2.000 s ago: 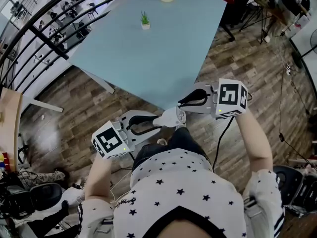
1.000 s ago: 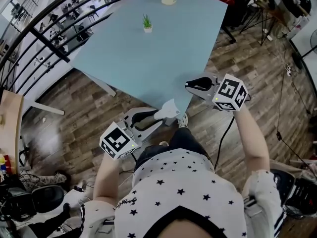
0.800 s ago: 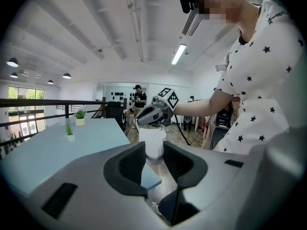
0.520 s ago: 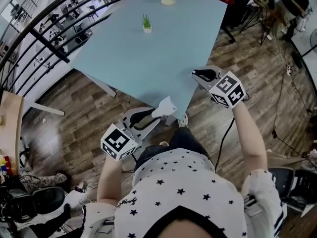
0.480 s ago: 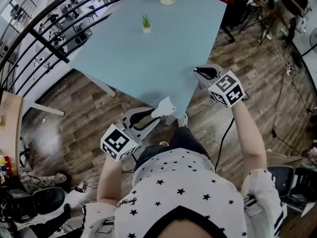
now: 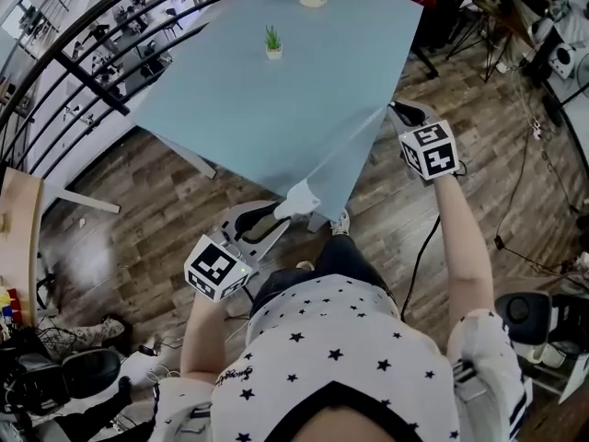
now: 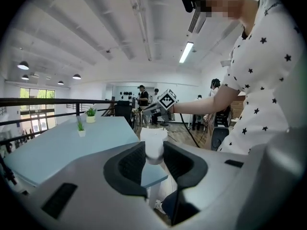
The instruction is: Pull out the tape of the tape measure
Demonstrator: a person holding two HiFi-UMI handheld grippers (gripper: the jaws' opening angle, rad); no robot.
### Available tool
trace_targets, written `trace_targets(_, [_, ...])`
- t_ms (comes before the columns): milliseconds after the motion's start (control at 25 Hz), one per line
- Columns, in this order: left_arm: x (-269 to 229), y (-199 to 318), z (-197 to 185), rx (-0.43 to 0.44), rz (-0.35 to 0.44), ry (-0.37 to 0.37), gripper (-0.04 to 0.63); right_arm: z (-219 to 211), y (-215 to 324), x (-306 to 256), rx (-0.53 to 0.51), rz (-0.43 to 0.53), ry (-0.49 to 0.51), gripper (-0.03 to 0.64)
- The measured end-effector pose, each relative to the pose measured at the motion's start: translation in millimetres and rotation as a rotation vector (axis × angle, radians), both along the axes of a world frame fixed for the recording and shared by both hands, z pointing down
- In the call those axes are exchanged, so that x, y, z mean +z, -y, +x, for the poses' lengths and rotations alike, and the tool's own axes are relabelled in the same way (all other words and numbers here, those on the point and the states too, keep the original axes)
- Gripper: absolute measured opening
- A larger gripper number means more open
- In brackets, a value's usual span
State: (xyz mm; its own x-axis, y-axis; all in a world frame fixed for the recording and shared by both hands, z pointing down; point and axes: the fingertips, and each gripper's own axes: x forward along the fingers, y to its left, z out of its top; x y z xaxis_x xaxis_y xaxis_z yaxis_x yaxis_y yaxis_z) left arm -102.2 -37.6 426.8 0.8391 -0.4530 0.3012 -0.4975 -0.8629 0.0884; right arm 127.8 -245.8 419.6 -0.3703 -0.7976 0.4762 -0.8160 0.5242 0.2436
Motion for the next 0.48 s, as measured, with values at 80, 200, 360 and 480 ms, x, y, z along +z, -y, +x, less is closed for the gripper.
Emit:
trace_targets(80, [1, 2, -3, -0.011, -0.004, -0.006, 0.117, 6, 8, -2, 0.036, 0.008, -0.002, 0.041])
trace_targets(200, [3, 2, -7, -0.031, -0.006, 0.003, 0.117, 25, 23, -8, 0.128, 0.047, -0.029, 0.041])
trace_targets(360, [0, 1, -18, -0.063, -0.019, -0.017, 0.117, 52, 35, -20, 0.244, 0.084, -0.026, 0.041])
trace_targets(480, [-2, 5, -23, -0.087, -0.015, -0.013, 0.117, 89, 47, -26, 0.414, 0.129, -0.044, 0.041])
